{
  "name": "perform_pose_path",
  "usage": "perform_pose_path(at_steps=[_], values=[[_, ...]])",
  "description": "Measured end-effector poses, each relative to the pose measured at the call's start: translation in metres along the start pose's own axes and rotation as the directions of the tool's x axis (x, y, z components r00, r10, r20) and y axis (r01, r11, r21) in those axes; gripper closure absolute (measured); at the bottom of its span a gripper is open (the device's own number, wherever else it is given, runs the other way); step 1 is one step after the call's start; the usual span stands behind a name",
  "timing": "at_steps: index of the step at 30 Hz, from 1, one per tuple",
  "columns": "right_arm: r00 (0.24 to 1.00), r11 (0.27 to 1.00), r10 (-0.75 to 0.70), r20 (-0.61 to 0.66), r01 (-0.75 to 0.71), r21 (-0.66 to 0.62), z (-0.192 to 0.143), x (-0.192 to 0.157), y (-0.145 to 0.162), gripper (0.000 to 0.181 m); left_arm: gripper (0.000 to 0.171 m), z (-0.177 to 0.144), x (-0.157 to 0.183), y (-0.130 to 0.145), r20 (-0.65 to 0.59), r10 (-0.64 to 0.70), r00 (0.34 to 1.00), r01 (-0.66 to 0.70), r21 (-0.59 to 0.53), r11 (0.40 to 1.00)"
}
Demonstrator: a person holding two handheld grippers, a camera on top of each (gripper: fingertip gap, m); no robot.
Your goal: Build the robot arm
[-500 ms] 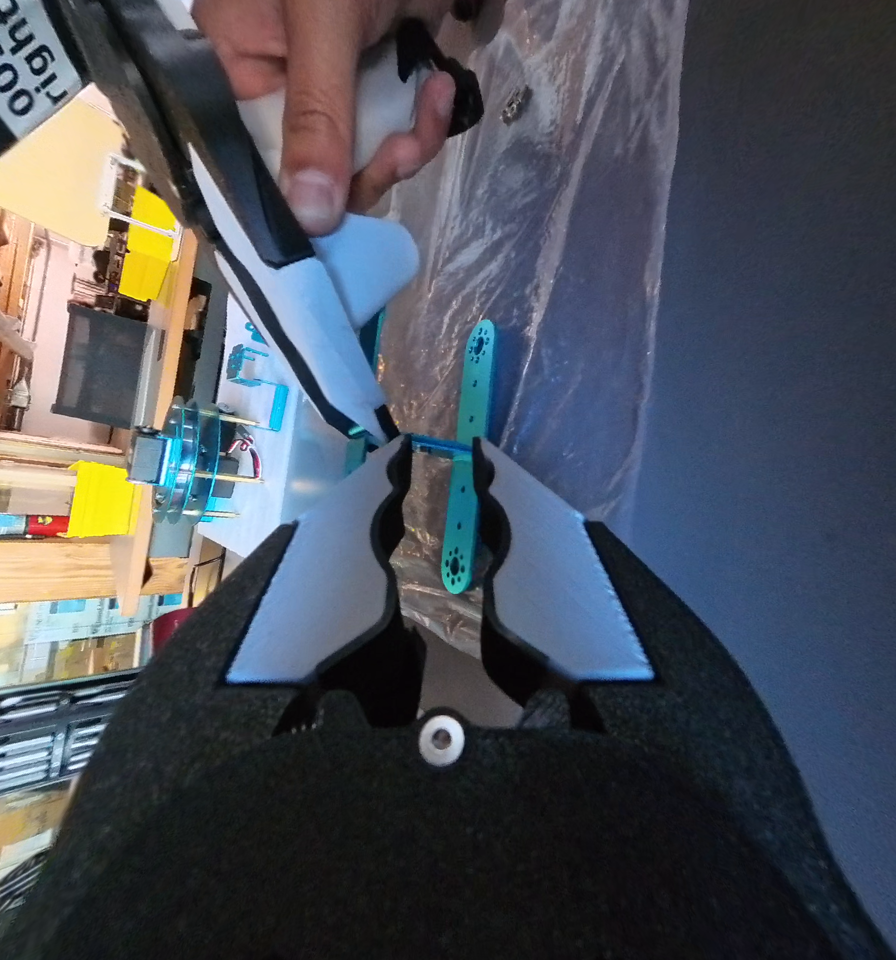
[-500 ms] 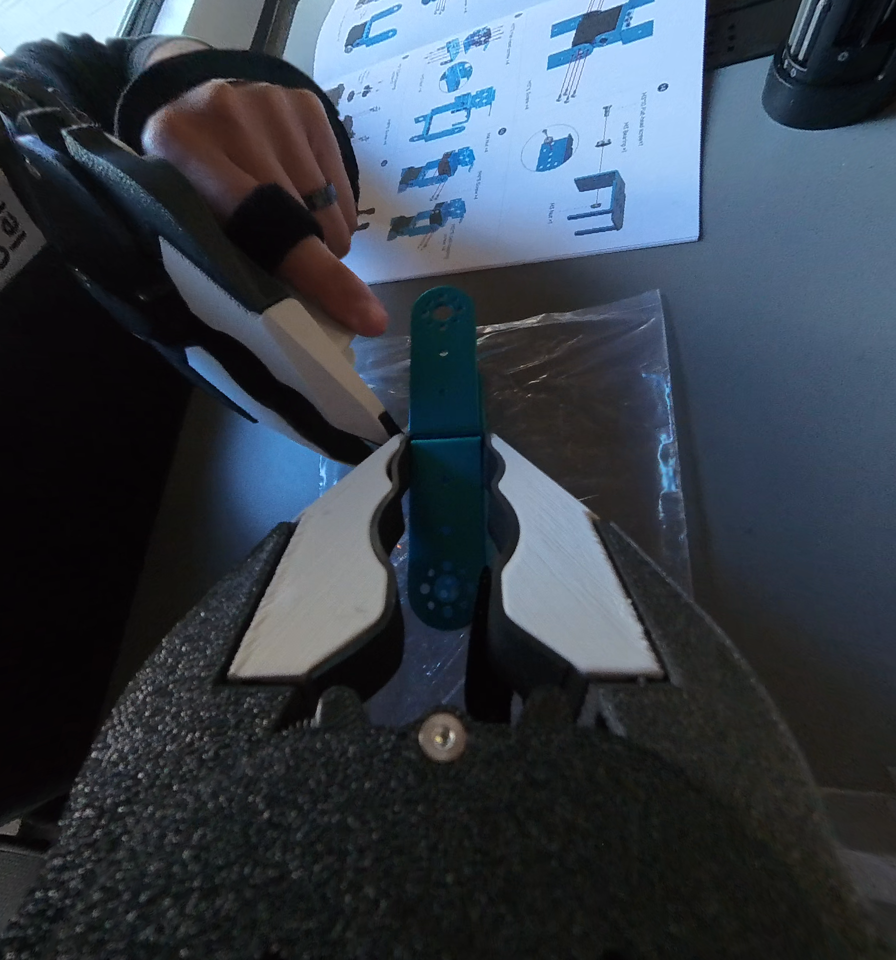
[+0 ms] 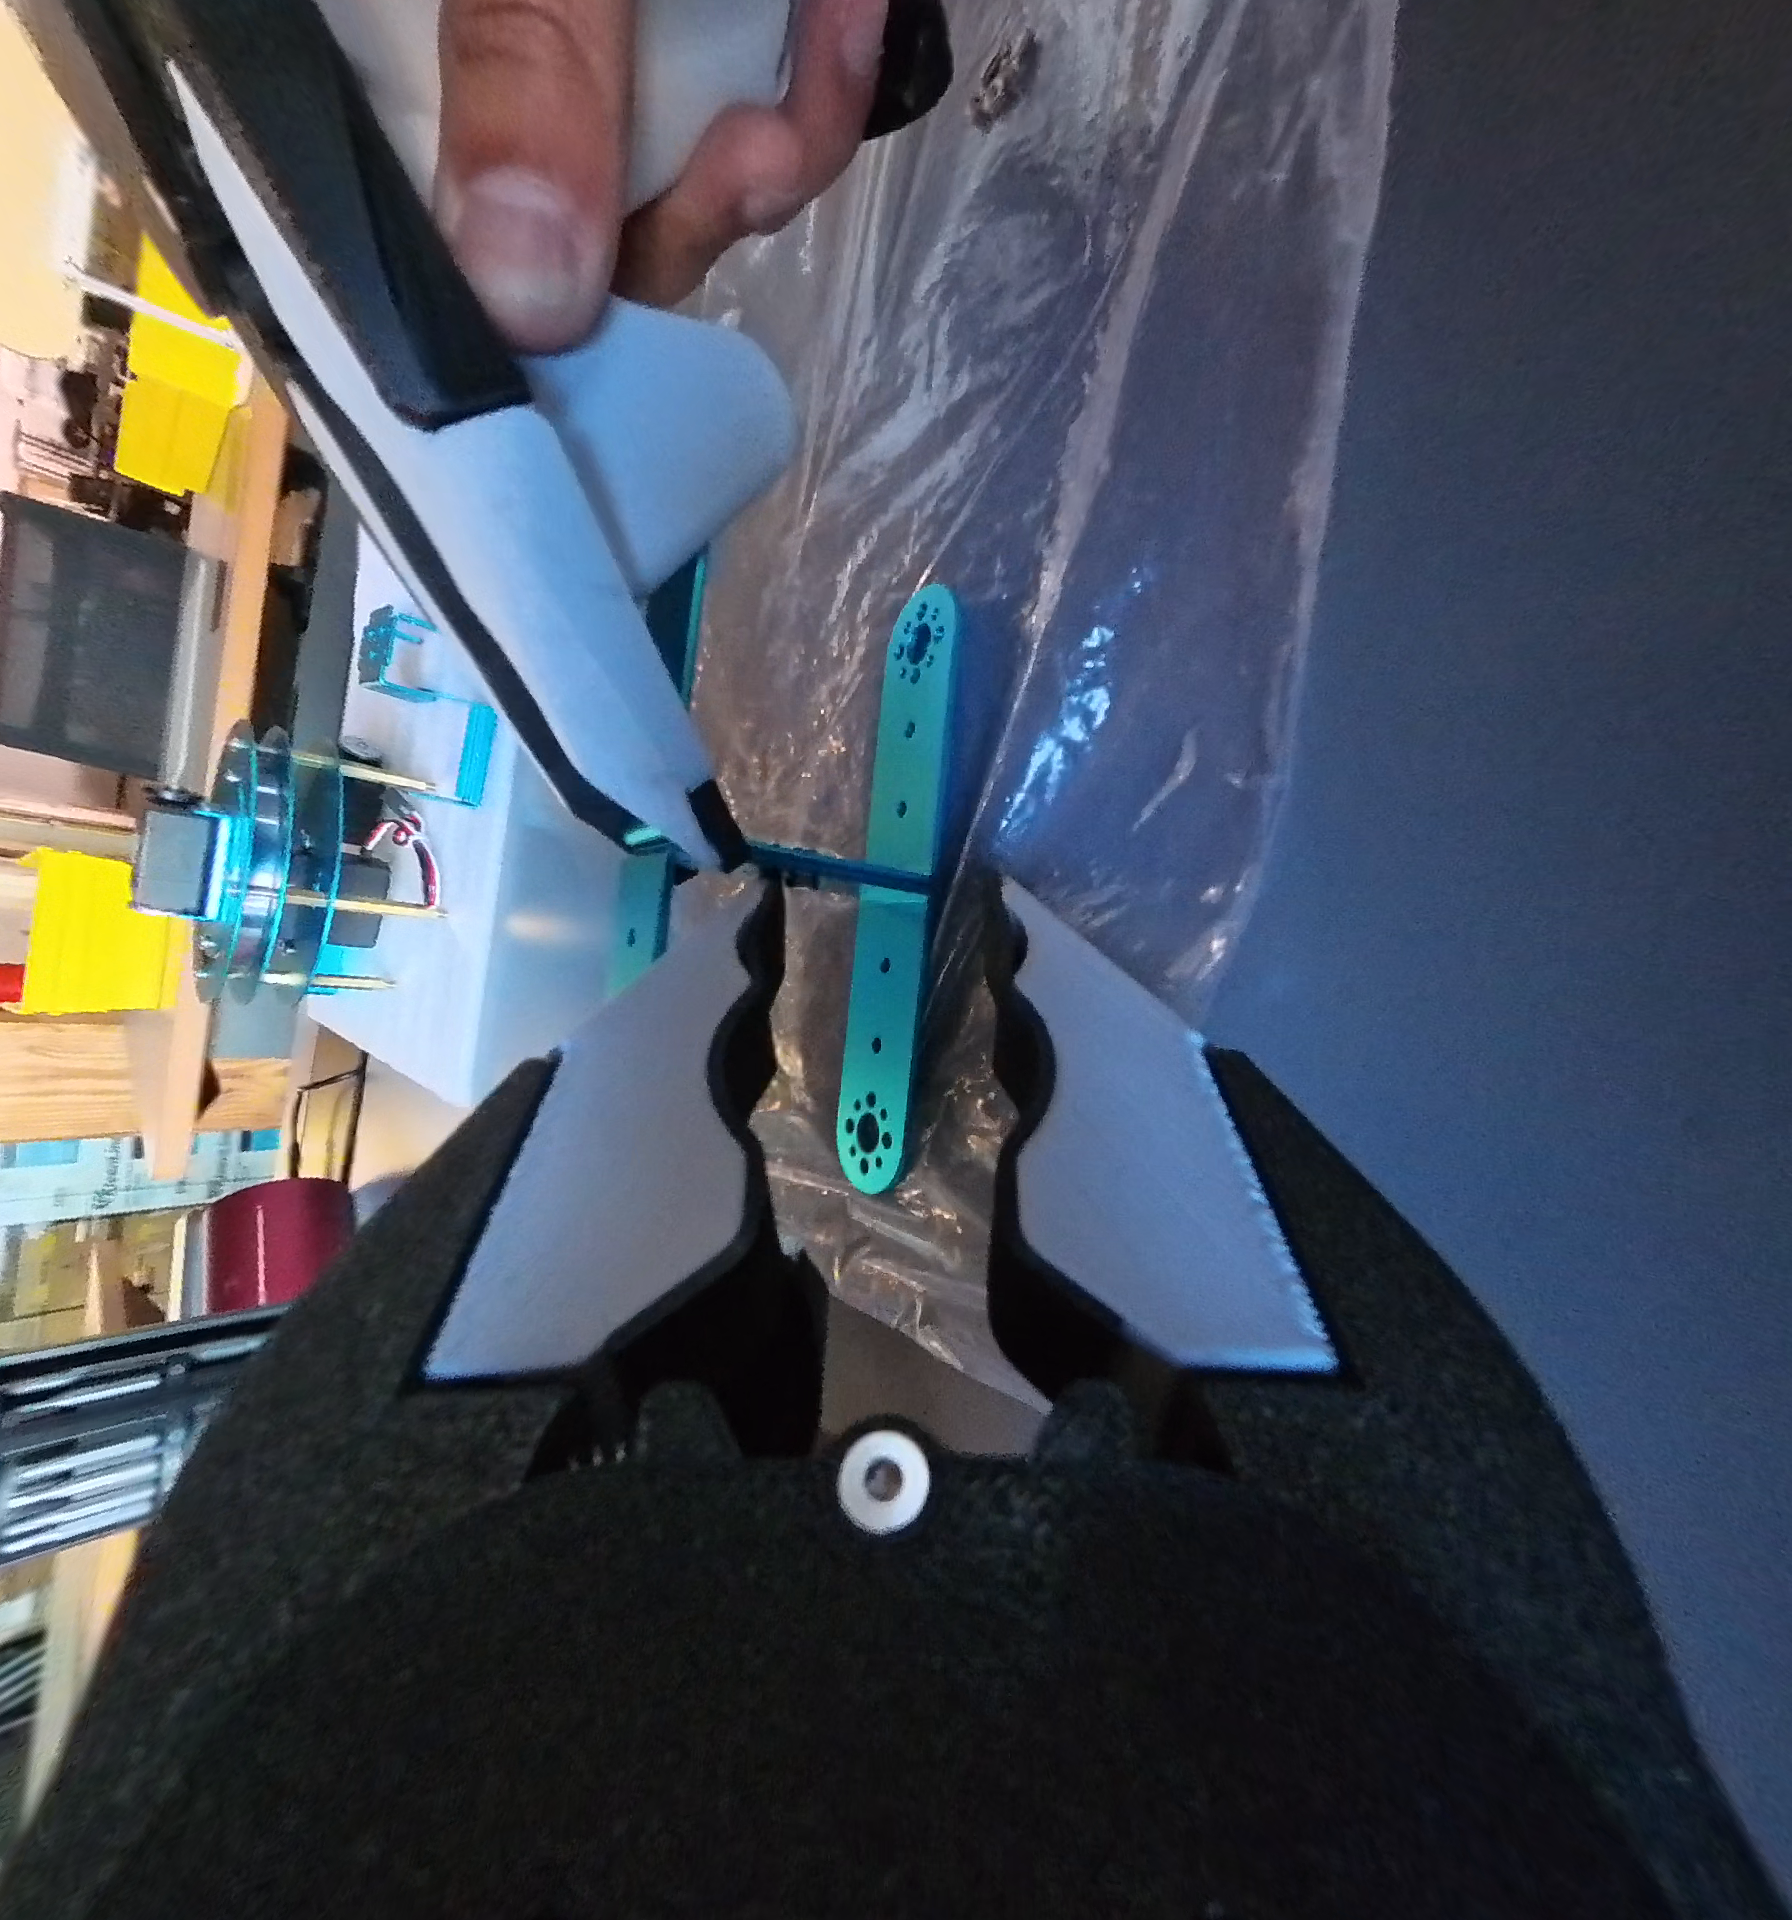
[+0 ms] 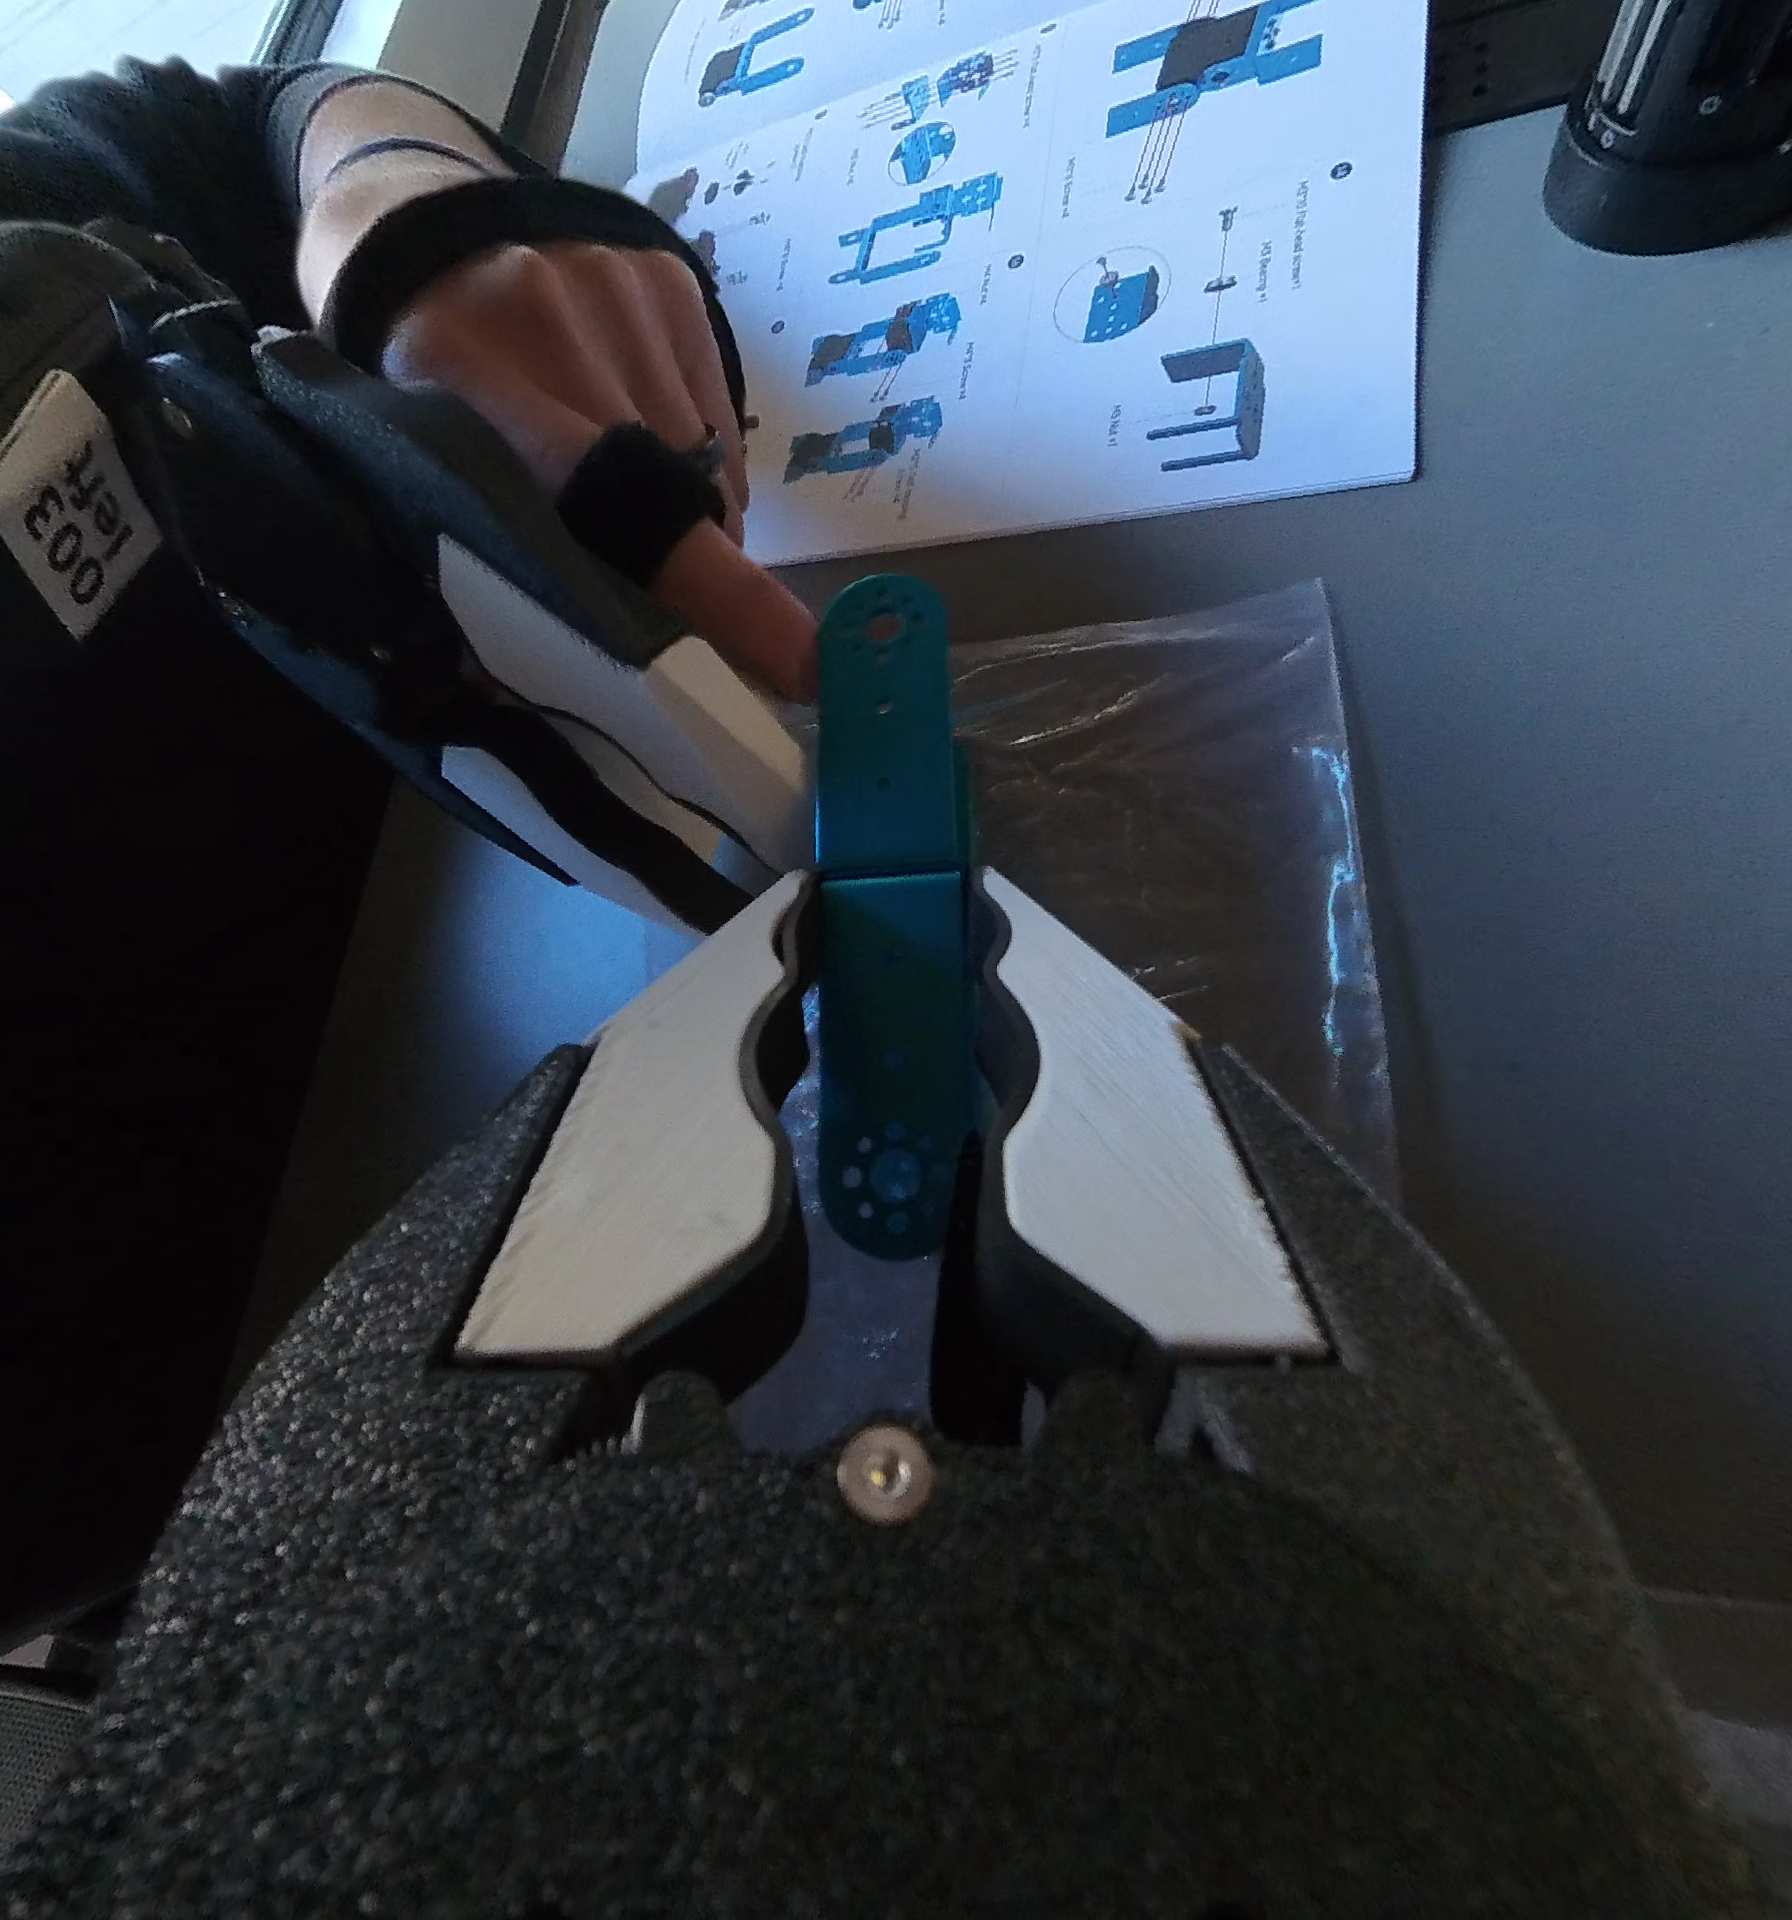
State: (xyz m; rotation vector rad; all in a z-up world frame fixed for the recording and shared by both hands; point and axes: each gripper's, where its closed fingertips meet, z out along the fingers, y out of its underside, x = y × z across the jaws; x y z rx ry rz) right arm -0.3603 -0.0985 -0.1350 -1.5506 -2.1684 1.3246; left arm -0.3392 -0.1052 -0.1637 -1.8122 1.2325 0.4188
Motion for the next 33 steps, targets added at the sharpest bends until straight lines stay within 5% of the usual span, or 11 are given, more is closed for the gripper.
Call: perform_pose_path(at_steps=[3,5,10,17,20,21,22,27,33], values=[[1.000,1.000,-0.008,0.013,0.008,-0.009,0.002,-0.004,0.001,0.154,0.140,-0.006,0.001,0.000,-0.016,0.035,0.999,-0.035,0.001,0.999],[1.000,1.000,-0.003,0.005,0.003,-0.007,0.002,-0.003,0.000,0.155,0.161,-0.016,0.003,-0.008,-0.049,0.032,0.998,-0.030,0.057,0.998],[1.000,1.000,0.002,0.011,-0.001,-0.006,0.002,-0.003,0.000,0.155,0.142,-0.013,-0.003,-0.004,-0.011,0.030,0.999,-0.030,0.021,0.999],[1.000,1.000,-0.002,0.017,0.002,-0.014,0.003,-0.005,0.001,0.154,0.136,-0.005,0.005,0.001,-0.004,0.061,0.998,-0.061,-0.011,0.998],[1.000,1.000,0.003,0.031,-0.002,-0.017,0.006,-0.010,0.000,0.155,0.147,-0.016,0.004,0.000,-0.047,0.063,0.997,-0.063,0.011,0.998],[1.000,1.000,0.006,0.020,-0.005,-0.017,0.006,-0.008,0.000,0.155,0.170,-0.022,0.008,-0.006,-0.083,0.056,0.995,-0.052,0.054,0.997],[1.000,1.000,0.008,0.011,-0.008,-0.016,0.005,-0.006,0.000,0.155,0.170,-0.030,0.015,-0.013,-0.135,0.048,0.990,-0.034,0.098,0.995],[0.999,1.000,0.030,0.041,-0.029,-0.009,0.003,-0.006,0.000,0.155,0.150,-0.036,-0.004,-0.013,-0.083,0.021,0.996,-0.011,0.115,0.993],[0.992,0.993,-0.112,-0.052,0.110,-0.040,-0.014,0.005,-0.010,0.155,0.113,-0.035,-0.056,-0.003,-0.158,-0.258,0.953,0.289,0.221,0.931]])
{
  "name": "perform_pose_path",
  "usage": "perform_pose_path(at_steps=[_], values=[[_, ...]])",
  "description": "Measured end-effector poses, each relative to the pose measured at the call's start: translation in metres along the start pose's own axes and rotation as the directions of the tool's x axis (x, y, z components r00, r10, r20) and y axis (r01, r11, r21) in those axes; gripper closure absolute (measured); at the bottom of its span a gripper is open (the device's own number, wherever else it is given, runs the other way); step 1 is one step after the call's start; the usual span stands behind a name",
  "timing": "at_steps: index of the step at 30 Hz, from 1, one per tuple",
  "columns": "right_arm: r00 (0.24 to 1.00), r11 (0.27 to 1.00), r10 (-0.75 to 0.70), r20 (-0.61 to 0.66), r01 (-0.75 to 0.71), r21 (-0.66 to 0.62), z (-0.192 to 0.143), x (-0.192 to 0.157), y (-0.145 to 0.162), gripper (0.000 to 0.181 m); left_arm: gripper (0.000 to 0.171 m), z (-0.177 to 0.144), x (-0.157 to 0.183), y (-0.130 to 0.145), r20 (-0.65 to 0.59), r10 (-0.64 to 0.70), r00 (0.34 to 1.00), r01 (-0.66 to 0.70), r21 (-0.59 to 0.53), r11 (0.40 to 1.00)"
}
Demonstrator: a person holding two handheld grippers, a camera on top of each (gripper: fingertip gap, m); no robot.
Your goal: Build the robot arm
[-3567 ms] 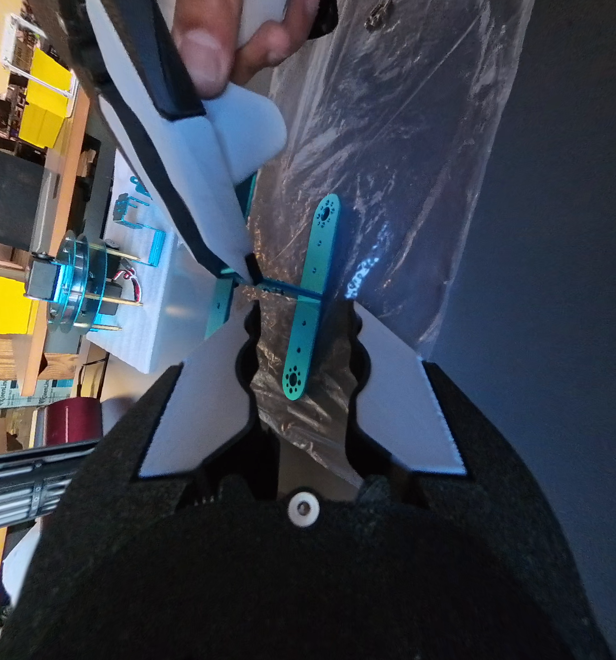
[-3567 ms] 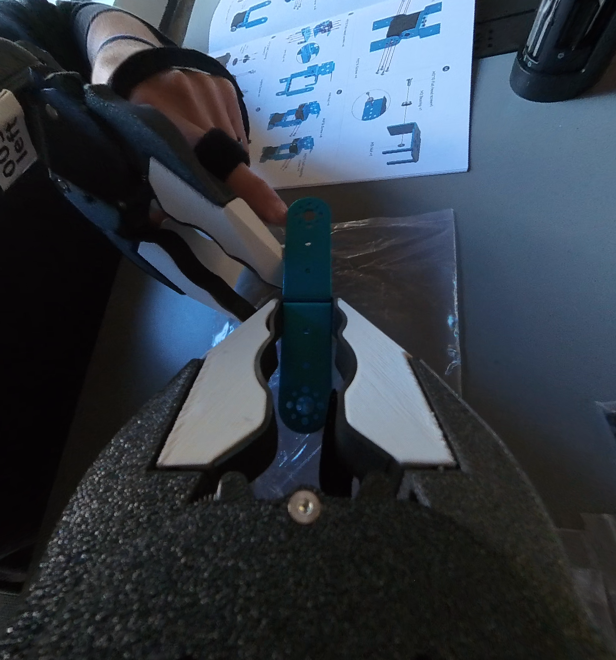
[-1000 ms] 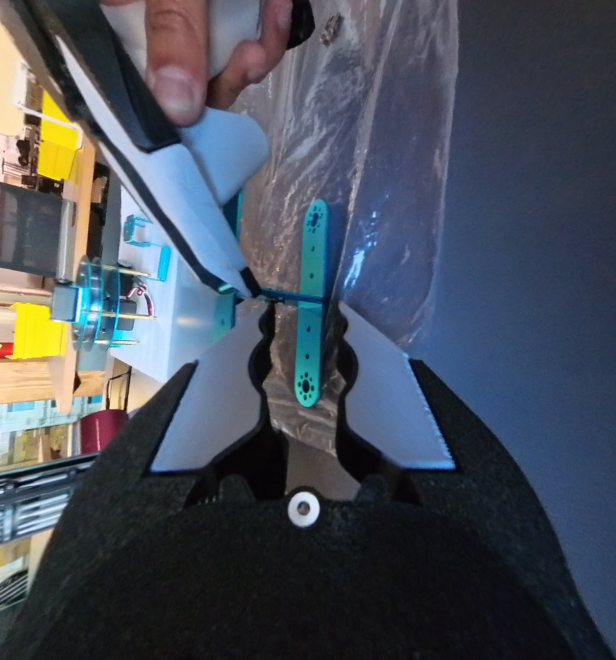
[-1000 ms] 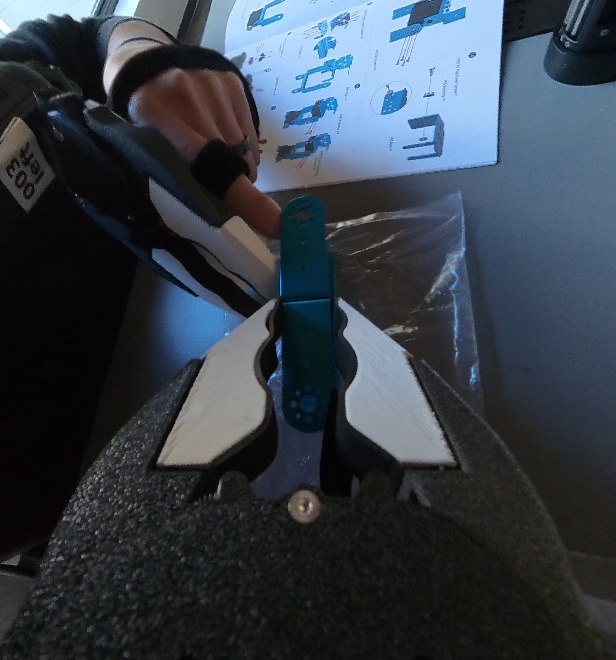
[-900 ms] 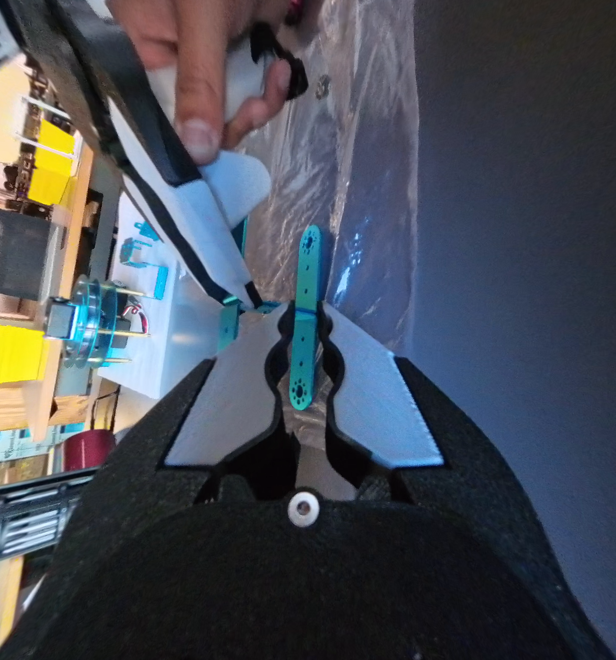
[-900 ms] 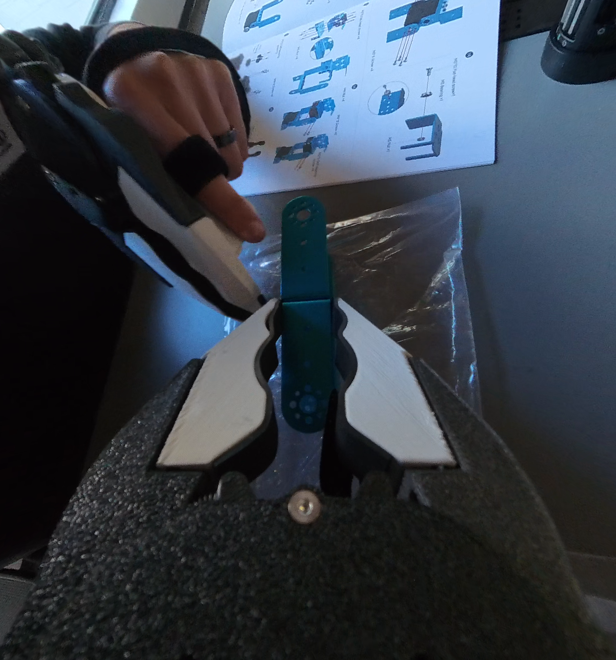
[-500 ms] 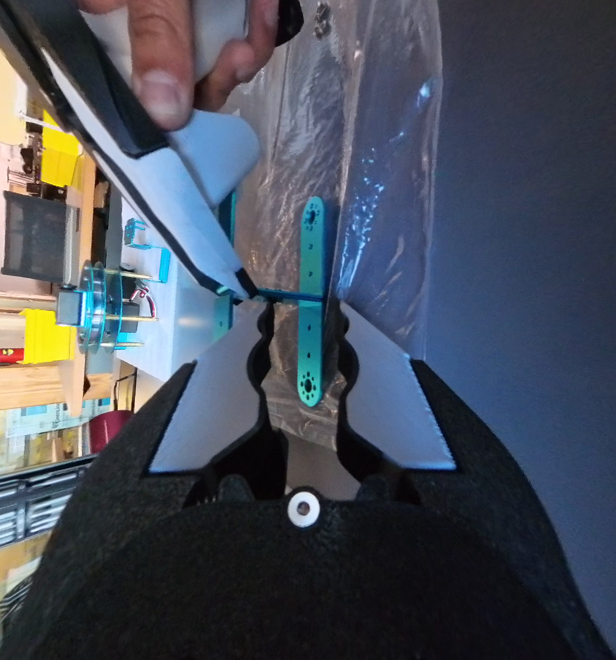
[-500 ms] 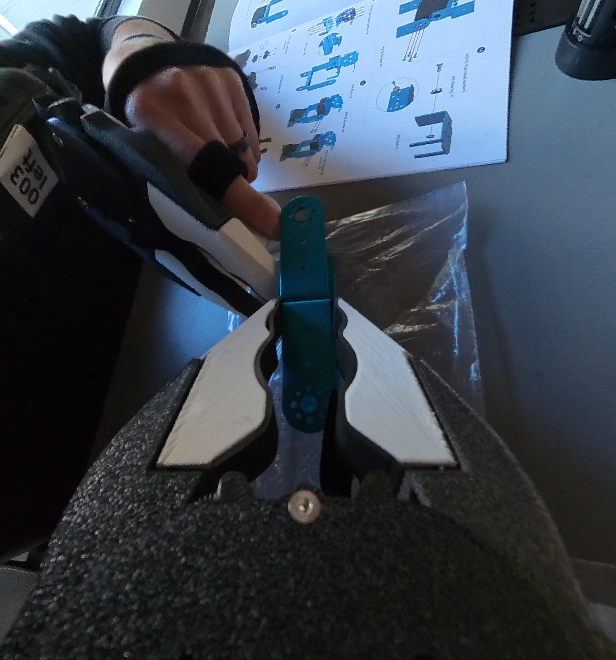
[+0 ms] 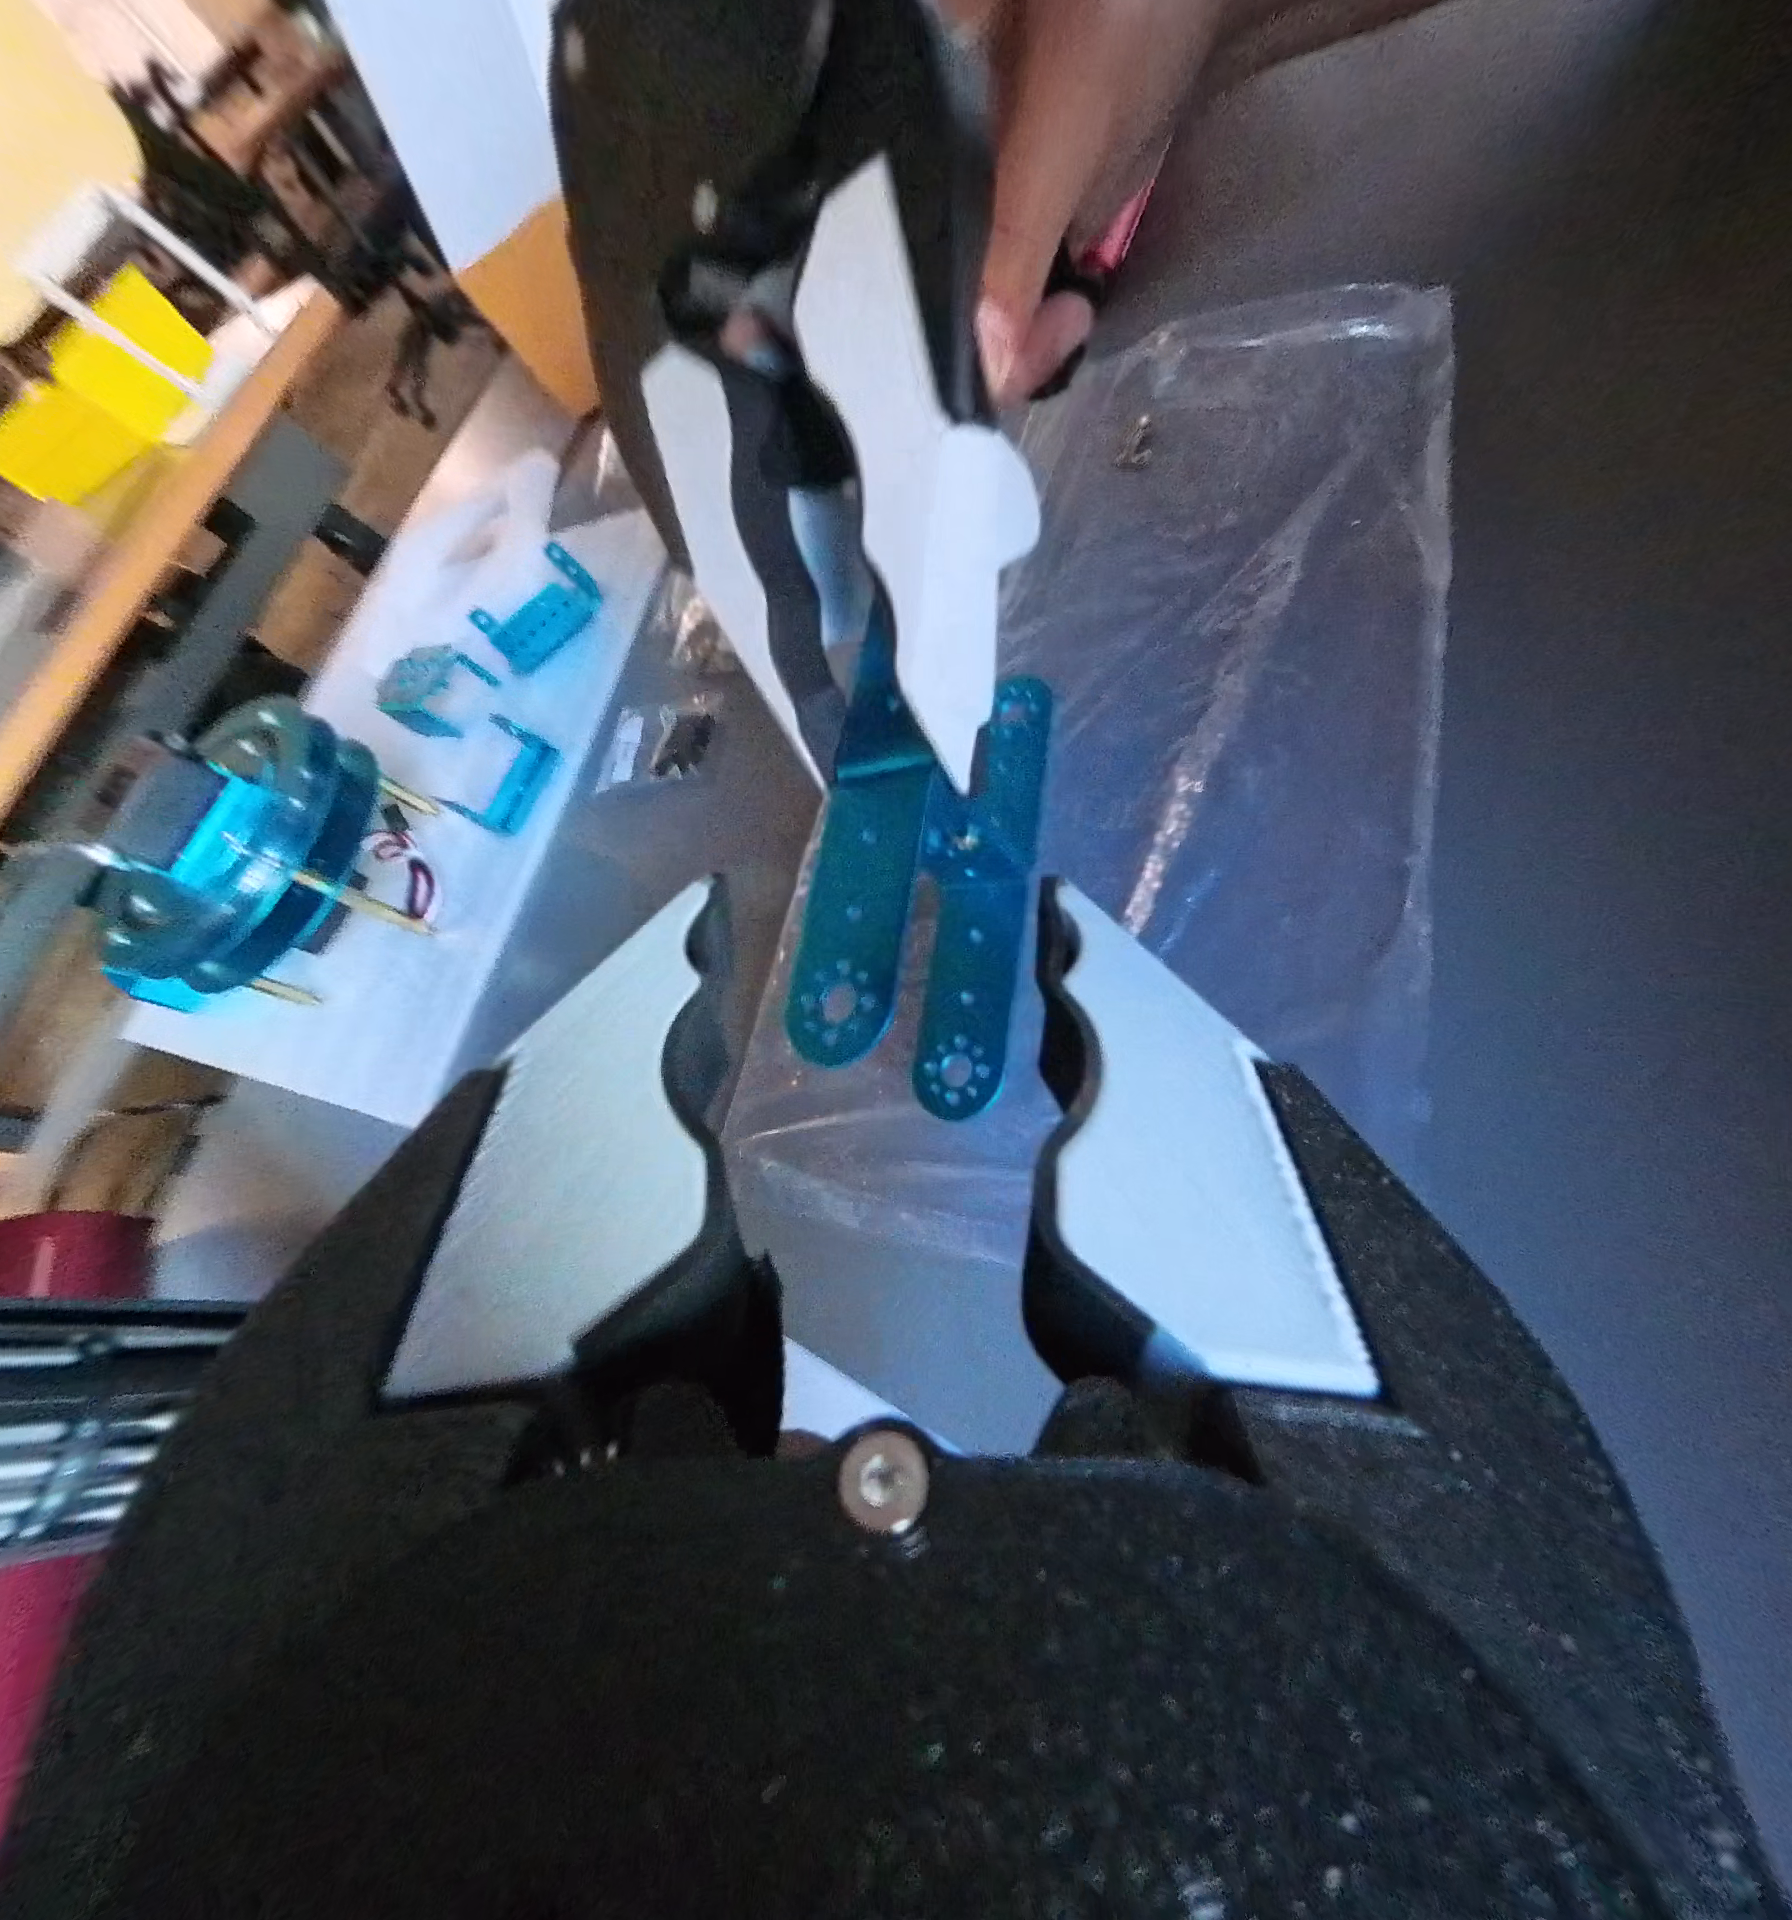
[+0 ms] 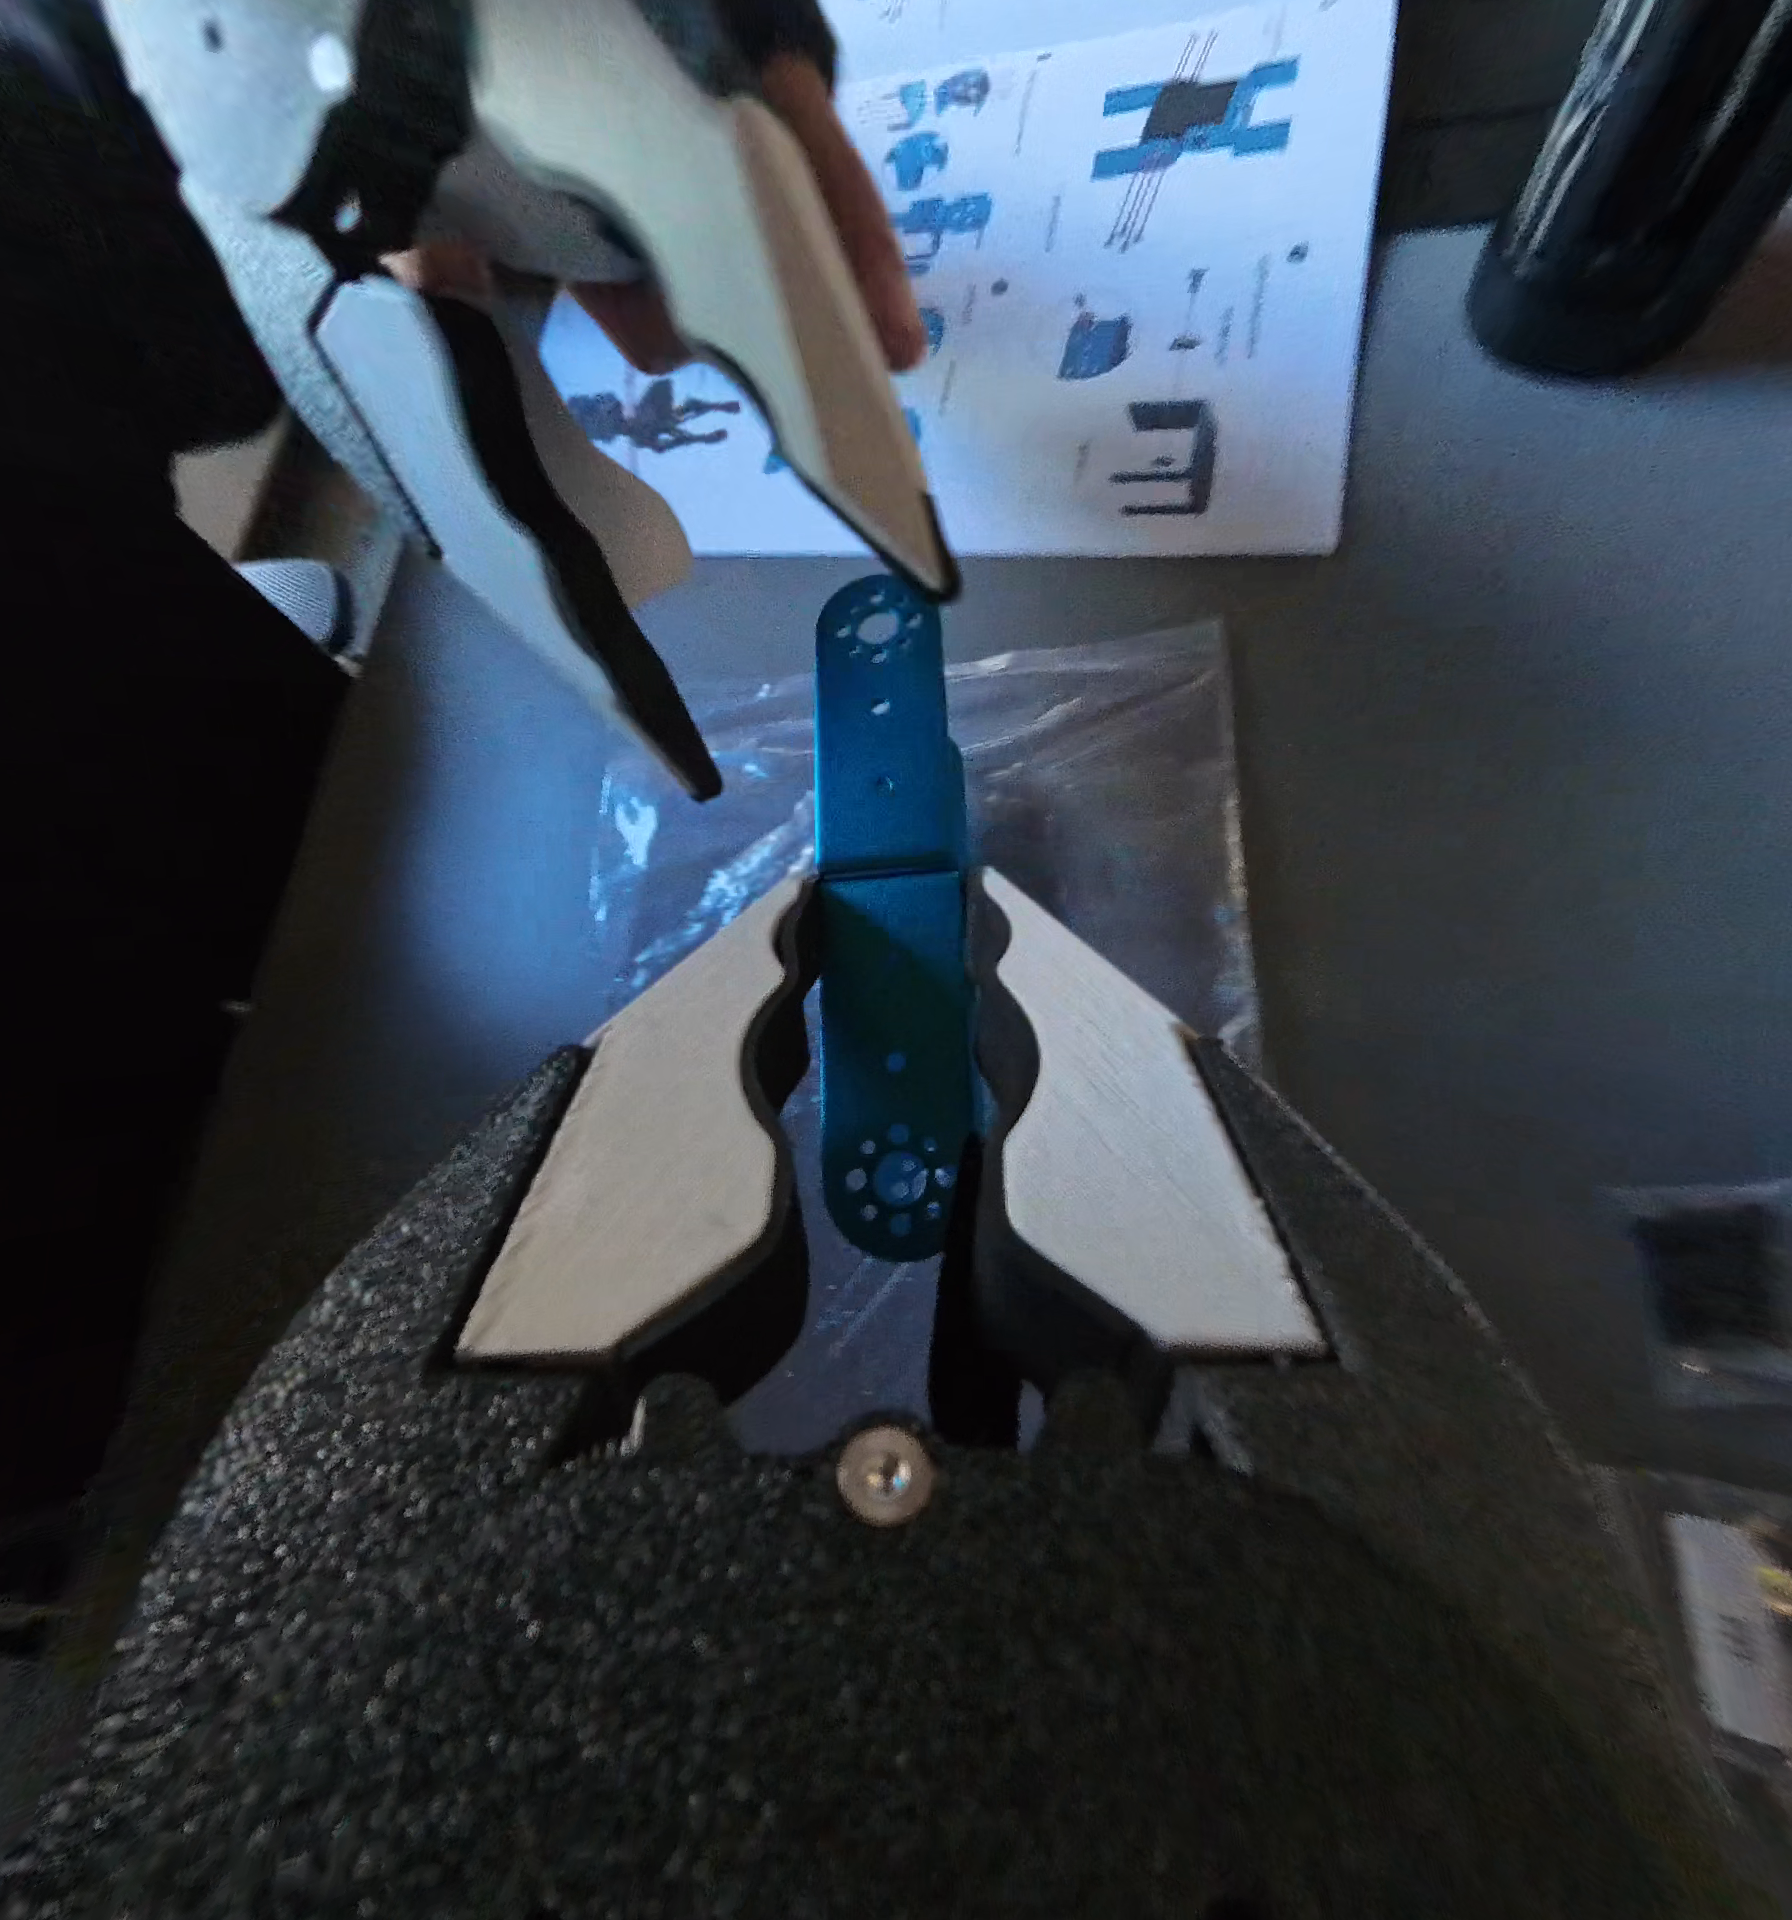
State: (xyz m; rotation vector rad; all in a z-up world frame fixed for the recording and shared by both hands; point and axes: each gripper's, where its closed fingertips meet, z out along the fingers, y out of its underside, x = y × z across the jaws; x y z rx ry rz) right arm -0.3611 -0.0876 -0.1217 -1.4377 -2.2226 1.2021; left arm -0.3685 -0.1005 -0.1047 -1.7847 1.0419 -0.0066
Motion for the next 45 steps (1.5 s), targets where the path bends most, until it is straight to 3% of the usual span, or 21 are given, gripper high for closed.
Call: perform_pose_path(at_steps=[4,9,11,13,14,16,18,19,21,22,23,25,28,30,38,40,44,45], values=[[0.993,0.992,-0.120,-0.018,0.119,-0.043,0.000,0.015,0.004,0.155,0.114,0.022,-0.008,0.019,-0.111,-0.115,0.987,0.107,-0.080,0.991],[0.977,0.974,-0.210,0.026,0.212,-0.077,0.000,0.020,0.015,0.155,0.144,0.037,0.000,0.026,-0.285,-0.221,0.933,0.186,-0.144,0.972],[0.973,0.970,-0.231,0.020,0.232,-0.073,-0.003,0.023,0.016,0.155,0.144,0.040,-0.001,0.025,-0.296,-0.235,0.926,0.197,-0.154,0.968],[0.952,0.958,-0.287,-0.112,0.283,-0.050,-0.013,0.032,0.012,0.131,0.144,0.042,-0.002,0.025,-0.297,-0.295,0.908,0.254,-0.169,0.952],[0.923,0.947,-0.320,-0.216,0.319,-0.039,-0.025,0.034,0.008,0.131,0.144,0.043,-0.003,0.024,-0.296,-0.326,0.898,0.287,-0.169,0.943],[0.850,0.915,-0.393,-0.349,0.398,-0.061,-0.043,0.015,0.005,0.118,0.144,0.042,-0.005,0.025,-0.280,-0.350,0.894,0.316,-0.160,0.935],[0.758,0.870,-0.472,-0.451,0.482,-0.100,-0.040,-0.017,0.008,0.122,0.144,0.041,-0.004,0.025,-0.265,-0.335,0.904,0.306,-0.145,0.941],[0.667,0.827,-0.539,-0.515,0.535,-0.174,-0.034,-0.025,0.012,0.131,0.144,0.041,-0.003,0.025,-0.255,-0.312,0.915,0.283,-0.142,0.948],[0.406,0.701,-0.675,-0.616,0.614,-0.363,-0.023,-0.027,0.010,0.136,0.144,0.042,-0.001,0.025,-0.238,-0.287,0.928,0.259,-0.141,0.956],[0.309,0.639,-0.743,-0.594,0.594,-0.489,-0.017,-0.020,0.015,0.139,0.144,0.042,-0.001,0.024,-0.232,-0.289,0.929,0.263,-0.137,0.955],[0.305,0.609,-0.783,-0.542,0.551,-0.570,-0.008,-0.012,0.025,0.135,0.144,0.043,-0.001,0.024,-0.231,-0.293,0.928,0.269,-0.129,0.954],[0.399,0.627,-0.779,-0.483,0.512,-0.588,0.012,-0.008,0.037,0.132,0.144,0.042,-0.002,0.024,-0.230,-0.311,0.922,0.291,-0.119,0.949],[0.372,0.608,-0.794,-0.481,0.475,-0.636,0.012,0.005,0.034,0.135,0.144,0.042,-0.001,0.024,-0.220,-0.318,0.922,0.302,-0.105,0.947],[0.413,0.636,-0.770,-0.487,0.438,-0.635,0.015,0.011,0.037,0.140,0.144,0.041,0.000,0.024,-0.222,-0.315,0.923,0.299,-0.103,0.949],[0.449,0.690,-0.716,-0.534,0.338,-0.640,0.019,0.021,0.039,0.155,0.145,0.038,-0.004,0.025,-0.251,-0.379,0.891,0.363,-0.110,0.925],[0.451,0.668,-0.737,-0.504,0.370,-0.646,0.018,0.011,0.034,0.142,0.145,0.033,-0.005,0.021,-0.310,-0.451,0.837,0.440,-0.110,0.891],[0.571,0.704,-0.697,-0.434,0.430,-0.565,0.009,-0.019,0.023,0.119,0.145,0.023,-0.023,0.010,-0.385,-0.623,0.680,0.641,-0.099,0.761],[0.594,0.725,-0.677,-0.435,0.435,-0.534,0.004,-0.019,0.018,0.120,0.145,0.023,-0.026,0.012,-0.384,-0.651,0.655,0.667,-0.110,0.737]])
